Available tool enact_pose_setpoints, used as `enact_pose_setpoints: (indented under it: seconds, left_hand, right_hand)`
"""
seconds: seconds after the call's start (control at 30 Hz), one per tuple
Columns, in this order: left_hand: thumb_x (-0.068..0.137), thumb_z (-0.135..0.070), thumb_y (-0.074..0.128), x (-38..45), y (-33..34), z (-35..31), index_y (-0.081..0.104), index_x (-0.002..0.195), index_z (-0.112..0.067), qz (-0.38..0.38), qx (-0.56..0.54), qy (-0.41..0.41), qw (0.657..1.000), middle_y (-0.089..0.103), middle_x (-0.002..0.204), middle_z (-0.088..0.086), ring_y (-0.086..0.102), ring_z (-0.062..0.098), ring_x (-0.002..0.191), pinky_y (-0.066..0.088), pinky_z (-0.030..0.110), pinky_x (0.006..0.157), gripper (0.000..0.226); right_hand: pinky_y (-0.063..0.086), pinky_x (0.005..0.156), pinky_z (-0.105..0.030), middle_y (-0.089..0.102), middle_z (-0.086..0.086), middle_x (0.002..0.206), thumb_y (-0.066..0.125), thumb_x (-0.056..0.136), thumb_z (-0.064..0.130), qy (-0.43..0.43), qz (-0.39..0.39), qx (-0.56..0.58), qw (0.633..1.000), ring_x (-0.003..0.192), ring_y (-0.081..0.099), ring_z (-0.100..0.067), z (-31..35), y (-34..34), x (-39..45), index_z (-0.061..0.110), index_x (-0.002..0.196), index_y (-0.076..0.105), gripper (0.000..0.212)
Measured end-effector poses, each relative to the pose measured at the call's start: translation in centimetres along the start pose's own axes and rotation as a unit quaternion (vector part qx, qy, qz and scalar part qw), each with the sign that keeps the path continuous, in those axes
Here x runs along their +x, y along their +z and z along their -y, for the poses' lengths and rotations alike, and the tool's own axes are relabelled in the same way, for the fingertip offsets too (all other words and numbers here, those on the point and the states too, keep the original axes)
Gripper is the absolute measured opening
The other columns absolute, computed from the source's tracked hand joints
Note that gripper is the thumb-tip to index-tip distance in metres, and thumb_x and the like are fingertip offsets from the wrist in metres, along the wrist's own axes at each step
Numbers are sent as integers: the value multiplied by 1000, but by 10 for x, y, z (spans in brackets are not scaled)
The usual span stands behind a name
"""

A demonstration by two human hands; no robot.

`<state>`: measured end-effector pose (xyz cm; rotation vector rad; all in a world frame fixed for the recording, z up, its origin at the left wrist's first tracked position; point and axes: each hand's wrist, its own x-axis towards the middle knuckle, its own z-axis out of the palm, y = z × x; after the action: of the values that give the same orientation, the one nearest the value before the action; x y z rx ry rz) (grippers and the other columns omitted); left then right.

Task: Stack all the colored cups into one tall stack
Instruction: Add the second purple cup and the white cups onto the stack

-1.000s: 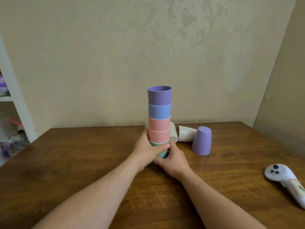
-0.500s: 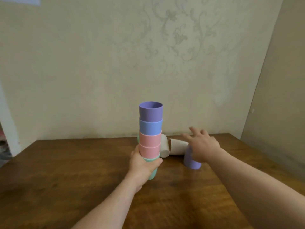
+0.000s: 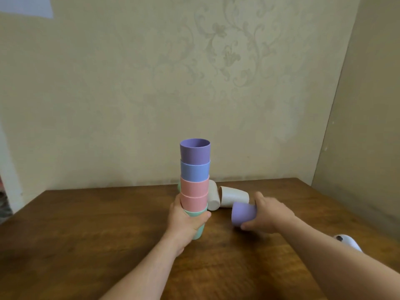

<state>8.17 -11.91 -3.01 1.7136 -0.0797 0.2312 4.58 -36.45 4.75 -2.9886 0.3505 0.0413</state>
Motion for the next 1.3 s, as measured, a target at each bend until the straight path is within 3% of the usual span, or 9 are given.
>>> enact_pose_setpoints:
  seconds: [0.23, 0.33, 0.47, 0.57, 0.63, 0.73, 0.87, 1.17, 1.3]
  left_hand:
    - [56, -34, 107, 1, -11, -5, 57, 138, -38, 36, -9, -3, 999, 73, 129, -10, 73, 13, 114, 63, 39, 97, 97]
    - [46, -47, 108, 3, -14, -14, 58, 138, -41, 31, -23, 27, 999, 73, 134, -7, 74, 13, 117, 64, 46, 100, 105]
    - [43, -71, 104, 9, -23, -51, 42, 159, -39, 38, -88, 57, 994, 67, 147, -7, 73, 11, 125, 64, 41, 101, 136]
    - [53, -63, 99, 18, -35, -96, 38, 153, -44, 77, -105, 75, 989, 67, 138, -17, 73, 6, 117, 63, 24, 85, 119]
    - [61, -55, 102, 26, -37, -115, 42, 152, -44, 80, -79, 82, 990, 67, 137, -14, 70, 13, 120, 64, 31, 87, 109]
    - [70, -40, 101, 31, -30, -120, 54, 142, -40, 54, -29, 67, 996, 74, 126, -9, 74, 18, 113, 66, 42, 93, 86]
    - [68, -47, 91, 30, -19, -113, 60, 127, -41, 9, 5, 48, 999, 79, 109, -11, 79, 16, 98, 68, 49, 88, 67]
    - [73, -41, 91, 31, -9, -112, 66, 118, -40, -23, -11, 60, 998, 83, 96, -10, 81, 12, 82, 70, 47, 76, 51]
    - [74, -45, 92, 29, -11, -109, 67, 125, -42, -11, -27, 73, 997, 83, 104, -13, 82, 10, 89, 70, 44, 80, 57]
  right_hand:
    - [58, 98, -42, 65, 2, 139, 66, 64, 82, -27, 66, 21, 997, 114, 66, -22, 7, 6, -4, 34, 159, 37, 111]
    - [57, 96, -39, 68, -3, 141, 72, 63, 77, -44, 5, 199, 979, 117, 67, -26, 16, -24, 1, 27, 156, 49, 108]
    - [56, 73, -34, 72, -2, 110, 80, 88, 45, -105, -104, 443, 884, 89, 70, -19, 54, -104, 6, 17, 134, 61, 57]
    - [56, 70, -32, 72, -3, 108, 82, 82, 38, -182, -171, 566, 786, 89, 70, -18, 97, -167, 1, 18, 123, 62, 50]
    - [58, 68, -27, 72, -2, 108, 82, 76, 38, -230, -162, 606, 744, 89, 70, -15, 122, -192, -4, 20, 121, 62, 53]
    - [51, 54, -14, 66, 1, 107, 82, 90, 23, -262, -118, 558, 779, 85, 65, -10, 145, -188, -11, 19, 125, 56, 44]
    - [57, 70, -25, 68, -1, 117, 84, 88, 22, -245, -57, 525, 813, 95, 70, -13, 147, -138, -4, 22, 129, 54, 50]
    - [56, 68, -24, 72, 4, 118, 83, 92, 24, -233, -22, 598, 766, 98, 74, -13, 145, -95, -1, 34, 131, 52, 52]
    - [59, 87, -30, 65, 5, 135, 92, 74, 44, -264, 8, 550, 792, 108, 76, -9, 125, -89, 12, 41, 157, 35, 101]
